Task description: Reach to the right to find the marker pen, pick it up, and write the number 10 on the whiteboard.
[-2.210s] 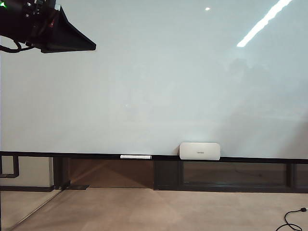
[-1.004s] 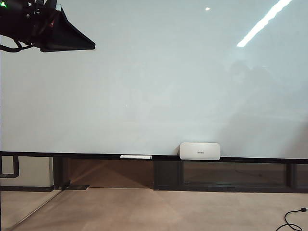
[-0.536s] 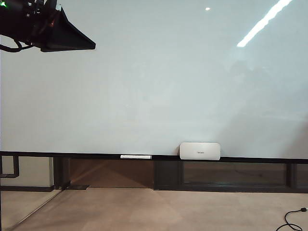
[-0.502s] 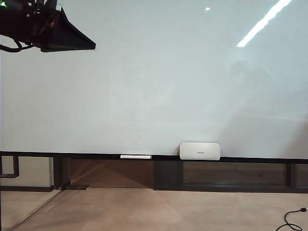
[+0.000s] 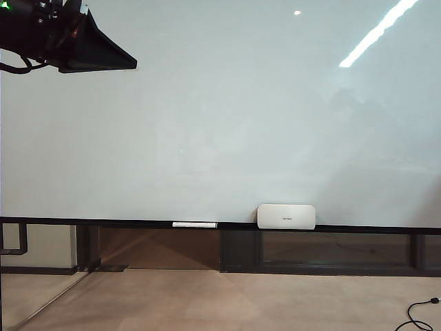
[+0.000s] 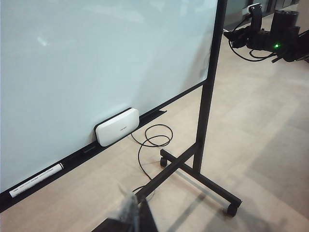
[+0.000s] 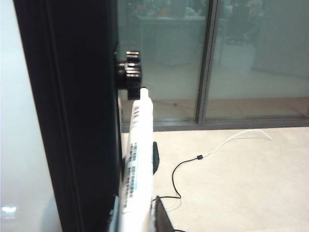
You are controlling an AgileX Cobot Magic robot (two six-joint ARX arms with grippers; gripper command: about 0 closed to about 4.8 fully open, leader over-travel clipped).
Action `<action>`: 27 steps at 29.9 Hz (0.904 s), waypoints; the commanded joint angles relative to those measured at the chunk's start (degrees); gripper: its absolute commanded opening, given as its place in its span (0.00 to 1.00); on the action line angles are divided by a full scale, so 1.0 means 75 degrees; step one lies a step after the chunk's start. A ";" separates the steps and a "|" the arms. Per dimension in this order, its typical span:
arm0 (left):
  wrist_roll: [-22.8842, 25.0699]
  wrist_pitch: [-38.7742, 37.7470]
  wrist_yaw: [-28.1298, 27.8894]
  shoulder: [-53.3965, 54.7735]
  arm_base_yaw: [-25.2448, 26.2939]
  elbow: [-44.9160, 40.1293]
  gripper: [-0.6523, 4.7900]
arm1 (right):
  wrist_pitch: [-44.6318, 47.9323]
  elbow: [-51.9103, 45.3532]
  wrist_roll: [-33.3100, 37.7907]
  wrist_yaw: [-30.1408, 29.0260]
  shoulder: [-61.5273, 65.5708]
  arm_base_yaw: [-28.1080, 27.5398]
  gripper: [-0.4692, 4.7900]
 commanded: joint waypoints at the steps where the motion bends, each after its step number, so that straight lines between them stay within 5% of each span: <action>1: -0.0003 0.0131 0.0003 -0.0029 -0.0009 0.0041 0.11 | 0.0087 0.0041 0.0032 0.0003 -0.0047 -0.0015 0.09; 16: -0.0003 -0.0003 0.0012 -0.0038 -0.0009 0.0041 0.11 | -0.0230 0.0023 0.0740 0.0455 -0.0644 -0.0271 0.09; 27: -0.0134 -0.0017 0.0032 -0.0044 -0.0012 0.0041 0.11 | -0.2101 0.0012 0.0600 0.0452 -0.2075 -0.0557 0.09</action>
